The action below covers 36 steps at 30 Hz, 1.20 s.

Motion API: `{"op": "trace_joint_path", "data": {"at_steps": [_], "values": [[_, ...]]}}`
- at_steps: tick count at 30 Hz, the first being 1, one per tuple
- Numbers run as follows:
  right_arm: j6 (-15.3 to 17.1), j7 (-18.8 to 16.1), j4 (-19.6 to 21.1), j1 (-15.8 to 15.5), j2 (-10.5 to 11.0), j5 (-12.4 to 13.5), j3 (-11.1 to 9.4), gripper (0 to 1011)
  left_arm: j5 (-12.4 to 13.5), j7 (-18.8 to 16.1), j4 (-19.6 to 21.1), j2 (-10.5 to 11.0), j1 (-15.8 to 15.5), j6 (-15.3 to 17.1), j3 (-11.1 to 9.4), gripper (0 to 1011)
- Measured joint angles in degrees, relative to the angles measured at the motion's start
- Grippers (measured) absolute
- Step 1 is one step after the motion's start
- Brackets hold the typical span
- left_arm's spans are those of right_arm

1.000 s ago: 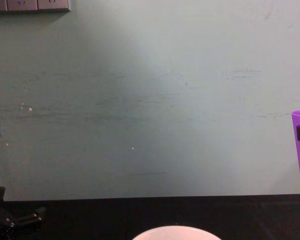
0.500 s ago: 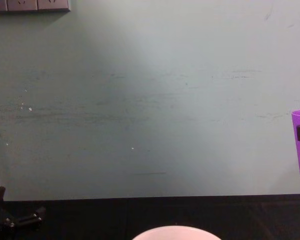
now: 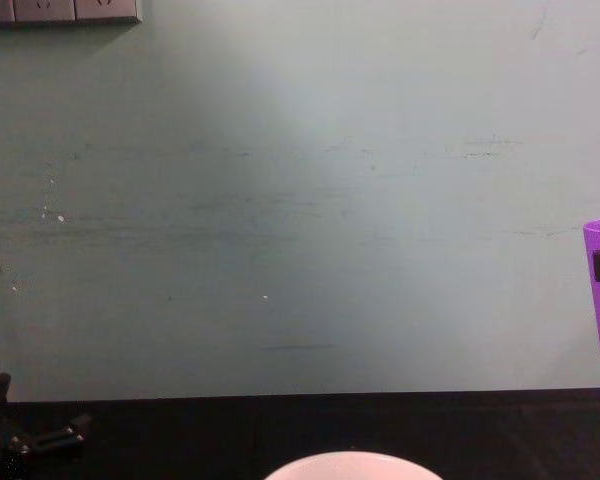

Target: Pick up the cup and pour the mung beans from the cup into the bowl.

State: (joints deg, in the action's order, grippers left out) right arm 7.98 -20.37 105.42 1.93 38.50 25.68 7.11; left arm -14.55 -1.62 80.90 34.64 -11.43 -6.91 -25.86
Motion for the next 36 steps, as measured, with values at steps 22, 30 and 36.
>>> {"op": "trace_joint_path", "data": {"at_steps": [22, 30, 36], "values": [[0.0, 0.0, 0.0, 0.0, 0.0, 0.0, 0.0, 734, 0.0, 0.0, 0.0, 0.0, 0.0, 0.0, 0.0, 1000], [0.0, 0.0, 0.0, 0.0, 0.0, 0.0, 0.0, 733, 0.0, 0.0, 0.0, 0.0, 0.0, 0.0, 0.0, 1000], [0.0, 0.0, 0.0, 0.0, 0.0, 0.0, 0.0, 733, 0.0, 0.0, 0.0, 0.0, 0.0, 0.0, 0.0, 1000]]}}
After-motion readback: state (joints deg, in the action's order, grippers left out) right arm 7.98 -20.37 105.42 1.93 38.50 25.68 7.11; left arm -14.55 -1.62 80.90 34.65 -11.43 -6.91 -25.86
